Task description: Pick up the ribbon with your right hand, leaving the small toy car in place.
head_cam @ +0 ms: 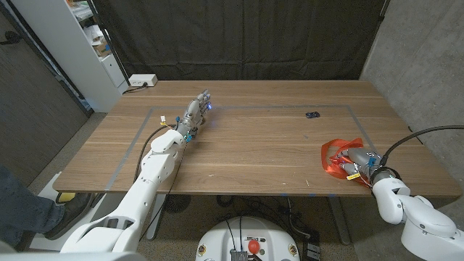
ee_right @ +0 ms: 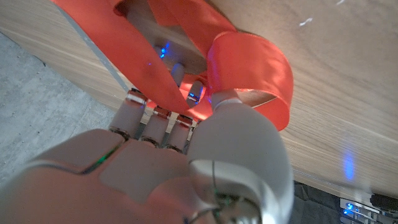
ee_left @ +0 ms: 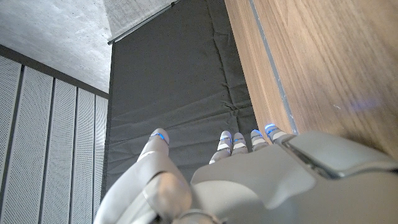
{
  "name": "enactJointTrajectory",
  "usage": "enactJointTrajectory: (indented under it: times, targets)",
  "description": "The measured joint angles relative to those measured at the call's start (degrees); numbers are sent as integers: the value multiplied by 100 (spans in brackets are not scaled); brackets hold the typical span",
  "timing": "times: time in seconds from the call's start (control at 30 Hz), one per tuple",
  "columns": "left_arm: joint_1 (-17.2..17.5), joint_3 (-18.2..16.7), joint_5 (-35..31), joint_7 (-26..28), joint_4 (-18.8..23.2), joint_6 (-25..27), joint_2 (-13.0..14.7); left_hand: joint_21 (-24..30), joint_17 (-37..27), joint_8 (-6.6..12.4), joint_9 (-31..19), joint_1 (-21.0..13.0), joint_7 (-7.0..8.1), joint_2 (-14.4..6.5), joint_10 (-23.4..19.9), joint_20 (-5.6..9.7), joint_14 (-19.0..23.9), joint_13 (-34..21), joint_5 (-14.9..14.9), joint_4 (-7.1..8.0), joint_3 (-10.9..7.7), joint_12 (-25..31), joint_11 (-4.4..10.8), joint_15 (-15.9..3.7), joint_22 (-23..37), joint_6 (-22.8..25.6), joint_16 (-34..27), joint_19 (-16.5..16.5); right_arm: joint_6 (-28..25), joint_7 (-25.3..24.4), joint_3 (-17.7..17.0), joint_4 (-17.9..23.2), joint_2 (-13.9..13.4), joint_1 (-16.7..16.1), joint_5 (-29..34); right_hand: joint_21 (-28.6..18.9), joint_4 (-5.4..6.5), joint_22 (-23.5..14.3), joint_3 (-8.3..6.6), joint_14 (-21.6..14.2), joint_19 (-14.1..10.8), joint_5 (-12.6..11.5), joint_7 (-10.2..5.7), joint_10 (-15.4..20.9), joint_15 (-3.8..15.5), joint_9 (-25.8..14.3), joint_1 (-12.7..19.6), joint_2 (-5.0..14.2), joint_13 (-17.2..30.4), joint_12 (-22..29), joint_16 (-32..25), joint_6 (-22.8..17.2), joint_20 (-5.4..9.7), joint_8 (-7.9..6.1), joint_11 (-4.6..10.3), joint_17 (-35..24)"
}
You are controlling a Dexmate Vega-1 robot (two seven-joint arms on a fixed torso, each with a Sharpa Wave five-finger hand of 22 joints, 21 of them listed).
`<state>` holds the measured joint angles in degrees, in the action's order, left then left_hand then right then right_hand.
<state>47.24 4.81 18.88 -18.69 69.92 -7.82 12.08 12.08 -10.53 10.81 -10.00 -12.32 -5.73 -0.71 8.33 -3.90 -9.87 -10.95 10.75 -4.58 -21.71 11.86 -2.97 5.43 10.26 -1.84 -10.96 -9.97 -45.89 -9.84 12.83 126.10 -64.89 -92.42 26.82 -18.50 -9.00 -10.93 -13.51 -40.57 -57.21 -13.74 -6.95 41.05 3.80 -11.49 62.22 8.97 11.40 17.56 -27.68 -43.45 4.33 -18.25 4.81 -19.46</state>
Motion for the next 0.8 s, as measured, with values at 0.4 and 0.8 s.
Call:
enactJointTrajectory:
  times: [0.4,0.8]
  targets:
    - [-28,-3,17,-5,-17,0,5,0,0,0,0,22,32,-22,0,0,0,0,-46,0,0,0,0,0,0,32,0,0,-110,-352,285,39,-138,216,11,-203,-48,-59,-280,-719,-488,276,165,667,195,-3,604,111,25,131,-243,-431,663,0,10,-393]
    - [-69,3,20,-37,-60,0,-6,-22,0,0,0,22,32,-22,0,1,0,0,-46,0,0,0,0,0,0,32,0,0,-170,-742,331,119,-239,248,30,-523,-17,-170,-359,-1299,-685,343,100,1103,369,-92,893,79,142,315,-329,-858,777,-115,95,-670]
